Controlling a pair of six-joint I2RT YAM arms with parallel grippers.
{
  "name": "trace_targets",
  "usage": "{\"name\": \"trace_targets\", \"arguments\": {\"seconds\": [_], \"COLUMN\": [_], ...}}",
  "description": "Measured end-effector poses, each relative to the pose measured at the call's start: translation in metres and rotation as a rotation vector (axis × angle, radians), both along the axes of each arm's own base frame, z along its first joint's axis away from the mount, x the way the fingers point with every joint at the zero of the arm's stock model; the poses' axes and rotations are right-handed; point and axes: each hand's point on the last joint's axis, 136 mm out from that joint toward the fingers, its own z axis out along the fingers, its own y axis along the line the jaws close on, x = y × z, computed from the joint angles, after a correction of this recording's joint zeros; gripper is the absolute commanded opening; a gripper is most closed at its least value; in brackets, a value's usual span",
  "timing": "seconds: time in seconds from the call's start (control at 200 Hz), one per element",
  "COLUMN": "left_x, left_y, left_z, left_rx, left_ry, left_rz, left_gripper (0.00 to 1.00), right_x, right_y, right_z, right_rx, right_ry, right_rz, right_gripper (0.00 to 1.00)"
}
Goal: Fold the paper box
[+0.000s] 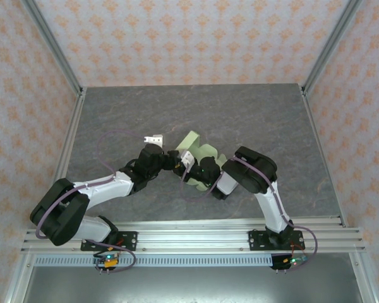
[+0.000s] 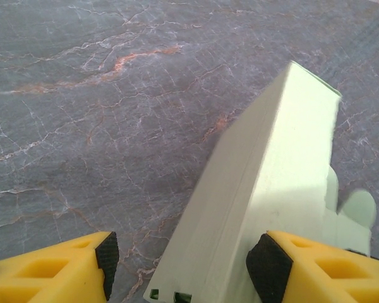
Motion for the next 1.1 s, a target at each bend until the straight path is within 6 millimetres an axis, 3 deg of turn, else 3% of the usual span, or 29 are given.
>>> {"name": "trace_targets", "arguments": {"seconds": [0.195,0.475,0.856,1.101], "left_x": [-0.001,-0.002,-0.025,-0.027], "left_y": [-0.001,-0.001,0.005,0.004], "left_z": [-0.001,-0.001,0.000,-0.002], "left_rx": [-0.004,-0.033,-0.073,-0.100], "left_ry": [0.004,0.014,0.083,0.110], "left_rz": [-0.008,-0.028,-0.084,-0.097], "left_gripper": [0.63,0.63,0.66,0.66], "right_x": [-0.005,-0.012,-0.024,-0.028], "right_y": [0.000,0.002,-0.002,-0.012], "right_z": [-0.005,-0.008,-0.016,-0.015], "right_rx": [0.000,-0.017,-0.025,-0.018], "right_ry": [0.019,0.028,0.075,0.100], "right_rz": [0.074,0.157,0.176,0.140], "right_gripper": [0.28,0.36,0.37,0.41]}}
